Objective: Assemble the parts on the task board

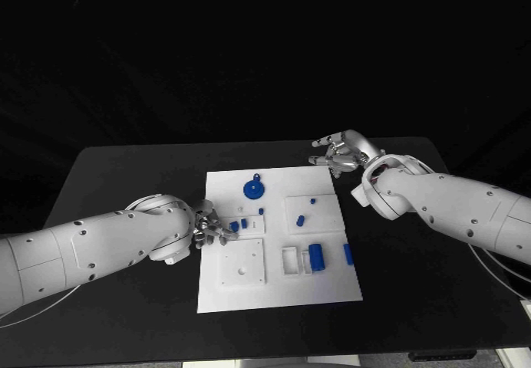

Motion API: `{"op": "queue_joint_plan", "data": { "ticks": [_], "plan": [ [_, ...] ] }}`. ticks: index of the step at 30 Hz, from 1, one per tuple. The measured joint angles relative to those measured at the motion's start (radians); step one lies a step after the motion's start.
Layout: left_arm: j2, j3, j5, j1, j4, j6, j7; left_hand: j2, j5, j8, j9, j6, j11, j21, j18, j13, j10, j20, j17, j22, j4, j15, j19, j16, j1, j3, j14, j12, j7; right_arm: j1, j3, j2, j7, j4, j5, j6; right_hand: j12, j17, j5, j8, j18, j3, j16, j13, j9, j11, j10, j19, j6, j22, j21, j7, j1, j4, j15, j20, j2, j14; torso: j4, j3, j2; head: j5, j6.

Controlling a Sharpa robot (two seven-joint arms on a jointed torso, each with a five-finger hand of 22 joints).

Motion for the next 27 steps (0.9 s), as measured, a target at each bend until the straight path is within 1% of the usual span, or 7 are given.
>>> {"op": "queue_joint_plan", "data": {
  "ticks": [10,13,15,16,18,20,27],
  "plan": [
    [-0.009,0.003,0.008,0.000,0.008,-0.002,0.001,0.015,0.008,-0.009,-0.003,-0.006,0.000,-0.009,0.000,-0.009,0.000,-0.001,-0.031,0.000,-0.039,-0.001,0.001,-0.025,0.006,-0.018,-0.013,-0.011,0.006,-0.001,0.000,0.000,0.000,-0.001,0.001,0.000,0.000,0.000,0.000,0.000,0.000,0.000,0.000,0.000,0.000,0.000,0.000,0.000,0.000,0.000,0.000,0.000,0.000,0.000,0.000,0.000,0.000,0.000,-0.0002,0.0003,0.000,0.002,0.000],
    [-0.024,0.006,0.015,-0.001,0.021,-0.007,0.008,-0.030,0.008,-0.045,-0.029,-0.008,0.009,-0.034,-0.016,-0.033,0.002,-0.003,-0.102,0.000,-0.015,0.002,-0.002,-0.084,0.052,0.005,-0.029,-0.060,0.015,-0.001,0.000,0.000,0.000,-0.001,0.001,0.000,0.000,0.000,0.000,0.000,0.000,0.000,0.000,0.000,0.000,0.000,0.000,0.000,0.000,0.000,0.000,0.000,0.000,0.000,0.000,0.000,0.000,0.000,-0.0003,0.0004,0.000,0.002,0.002],
    [-0.038,0.013,0.019,-0.001,0.034,-0.014,0.017,-0.043,0.008,-0.055,-0.037,-0.021,0.010,-0.048,-0.018,-0.041,0.002,-0.011,-0.116,0.000,-0.006,0.002,-0.010,-0.106,0.077,0.002,-0.040,-0.084,0.026,-0.001,0.000,0.000,0.000,-0.002,0.001,0.000,0.000,0.000,0.000,0.000,0.000,0.000,0.000,0.000,0.000,0.000,0.000,0.000,0.000,0.000,0.000,0.000,0.000,0.000,0.000,0.000,0.000,0.000,-0.0002,0.0003,0.000,0.002,0.003],
    [-0.045,0.016,0.021,-0.001,0.041,-0.019,0.023,-0.044,0.008,-0.063,-0.042,-0.043,0.017,-0.059,-0.032,-0.048,0.002,-0.016,-0.125,-0.002,-0.011,0.005,-0.018,-0.123,0.095,0.000,-0.057,-0.104,0.032,-0.001,0.000,-0.001,0.000,-0.003,0.001,0.000,0.000,0.000,0.000,0.000,0.000,0.000,0.000,0.000,0.000,0.000,0.000,0.000,0.000,0.000,0.000,0.000,0.000,0.000,0.000,0.000,0.000,0.000,-0.0001,0.0004,0.000,0.002,0.004],
    [-0.057,0.020,0.025,0.001,0.053,-0.029,0.034,-0.043,0.008,-0.070,-0.053,-0.092,0.022,-0.089,-0.040,-0.062,0.000,-0.025,-0.145,-0.018,-0.040,0.008,-0.033,-0.156,0.131,-0.011,-0.085,-0.152,0.044,-0.001,0.000,-0.001,0.000,-0.004,0.001,0.000,0.000,0.001,0.000,0.000,0.000,0.000,0.000,0.001,0.000,0.000,0.000,0.000,0.000,0.000,0.000,0.000,0.000,0.000,0.000,0.000,0.000,0.000,0.0003,0.0006,-0.001,0.001,0.005],
    [-0.071,0.024,0.029,0.004,0.069,-0.043,0.052,-0.037,0.021,-0.070,-0.068,-0.137,0.037,-0.126,-0.062,-0.075,-0.026,-0.022,-0.165,-0.040,-0.082,0.017,-0.057,-0.191,0.171,-0.022,-0.121,-0.197,0.059,-0.001,0.000,-0.001,0.000,-0.006,0.001,0.000,0.000,0.001,0.000,0.000,0.000,0.000,0.000,0.001,0.000,0.000,0.000,0.000,0.000,0.000,0.000,0.000,0.000,0.000,0.000,0.000,0.000,0.000,0.0006,0.0004,-0.001,0.001,0.007],
    [-0.118,0.032,0.035,0.021,0.116,-0.107,0.120,-0.004,0.035,-0.070,-0.122,-0.203,0.064,-0.225,-0.062,-0.141,-0.090,-0.002,-0.233,-0.111,-0.188,0.043,-0.077,-0.273,0.244,-0.068,-0.186,-0.323,0.095,-0.003,0.000,-0.001,0.000,-0.013,0.001,0.000,0.000,0.001,0.000,0.000,0.000,0.000,0.000,0.001,0.000,0.000,0.000,0.000,0.000,0.000,0.000,0.000,0.000,0.000,0.000,0.000,0.000,0.000,0.0010,-0.0011,-0.001,0.004,0.014]
  ]
}}
